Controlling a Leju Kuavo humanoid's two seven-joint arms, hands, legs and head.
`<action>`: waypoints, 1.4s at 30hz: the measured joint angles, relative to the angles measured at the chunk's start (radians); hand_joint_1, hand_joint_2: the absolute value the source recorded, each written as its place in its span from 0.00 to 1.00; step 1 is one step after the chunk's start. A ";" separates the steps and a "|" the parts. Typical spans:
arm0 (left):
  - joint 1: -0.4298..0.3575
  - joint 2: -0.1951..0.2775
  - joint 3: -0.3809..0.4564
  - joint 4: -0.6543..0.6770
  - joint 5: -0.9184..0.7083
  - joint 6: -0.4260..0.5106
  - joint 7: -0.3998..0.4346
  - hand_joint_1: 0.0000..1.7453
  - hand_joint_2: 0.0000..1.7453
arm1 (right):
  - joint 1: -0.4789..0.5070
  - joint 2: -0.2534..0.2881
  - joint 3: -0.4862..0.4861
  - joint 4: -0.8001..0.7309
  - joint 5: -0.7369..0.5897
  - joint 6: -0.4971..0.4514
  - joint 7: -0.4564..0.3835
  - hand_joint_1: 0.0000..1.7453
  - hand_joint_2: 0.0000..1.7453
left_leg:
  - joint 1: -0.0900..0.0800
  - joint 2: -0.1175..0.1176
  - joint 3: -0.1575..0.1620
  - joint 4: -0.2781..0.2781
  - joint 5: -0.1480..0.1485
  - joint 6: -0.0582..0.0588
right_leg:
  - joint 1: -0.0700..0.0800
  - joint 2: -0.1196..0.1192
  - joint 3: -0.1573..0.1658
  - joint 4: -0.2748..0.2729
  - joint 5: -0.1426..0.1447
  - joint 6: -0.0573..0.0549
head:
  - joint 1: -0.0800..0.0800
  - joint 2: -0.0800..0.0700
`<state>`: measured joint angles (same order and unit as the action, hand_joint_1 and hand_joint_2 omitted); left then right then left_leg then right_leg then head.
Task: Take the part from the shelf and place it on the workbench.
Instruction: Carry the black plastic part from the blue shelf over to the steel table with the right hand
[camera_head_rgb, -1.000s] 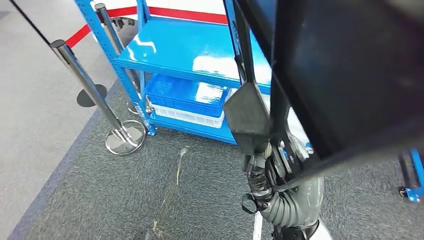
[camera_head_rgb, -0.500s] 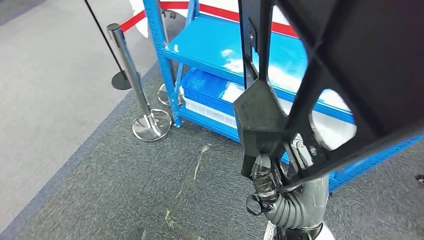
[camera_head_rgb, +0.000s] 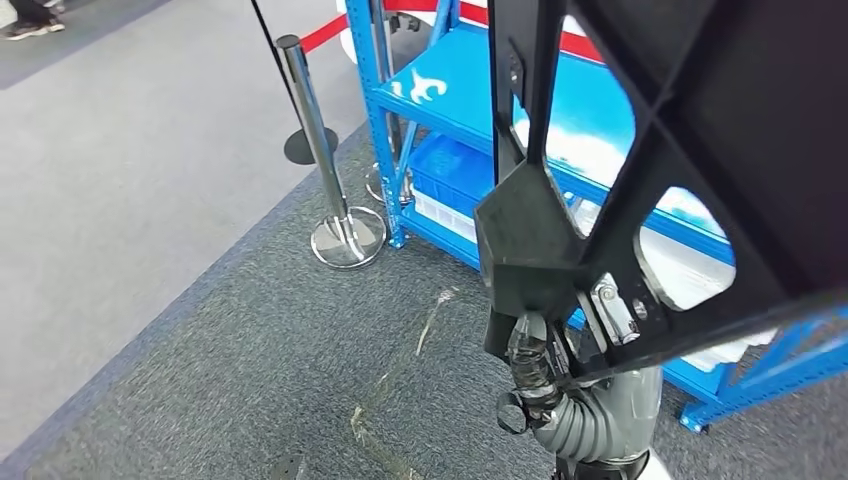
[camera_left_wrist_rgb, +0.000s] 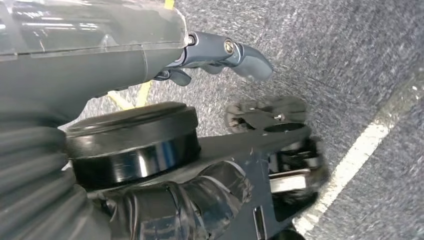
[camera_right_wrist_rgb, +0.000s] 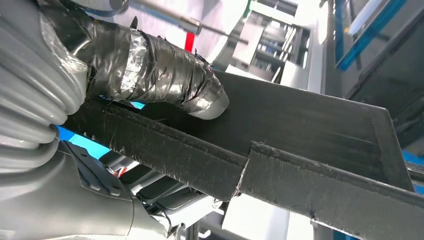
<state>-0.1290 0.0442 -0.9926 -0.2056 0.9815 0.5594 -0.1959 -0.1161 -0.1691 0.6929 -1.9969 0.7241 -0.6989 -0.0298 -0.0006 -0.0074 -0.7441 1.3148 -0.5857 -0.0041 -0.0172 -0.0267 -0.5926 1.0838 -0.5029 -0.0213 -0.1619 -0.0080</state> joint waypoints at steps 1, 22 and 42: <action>0.000 0.000 0.000 0.000 0.000 0.000 0.000 0.00 1.00 | 0.001 0.000 0.000 0.000 -0.004 0.000 -0.001 1.00 1.00 | 0.000 0.001 -0.001 0.006 0.006 0.003 | 0.003 -0.012 0.000 0.000 -0.001 -0.001 | 0.000 0.000; -0.007 -0.002 -0.001 0.001 -0.005 0.003 0.008 0.00 1.00 | 0.025 0.005 -0.023 -0.015 0.023 0.000 0.008 1.00 1.00 | 0.013 -0.098 0.131 -0.233 0.096 0.012 | -0.037 0.091 -0.026 0.045 -0.016 0.066 | 0.038 0.000; 0.008 -0.003 -0.010 0.000 -0.039 0.008 0.036 0.00 1.00 | -0.061 0.026 -0.019 -0.089 0.241 0.063 0.196 1.00 1.00 | -0.024 0.038 0.171 -0.343 0.158 0.073 | -0.008 -0.053 0.050 -0.003 -0.042 0.037 | 0.034 0.000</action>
<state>-0.1215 0.0412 -1.0022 -0.2053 0.9428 0.5674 -0.1602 -0.1773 -0.1435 0.6743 -2.0854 0.9651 -0.6359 0.1666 -0.0250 0.0304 -0.5729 0.9714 -0.4273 0.0694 -0.0251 -0.0793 -0.5422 1.0810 -0.5448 0.0159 -0.1275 -0.0080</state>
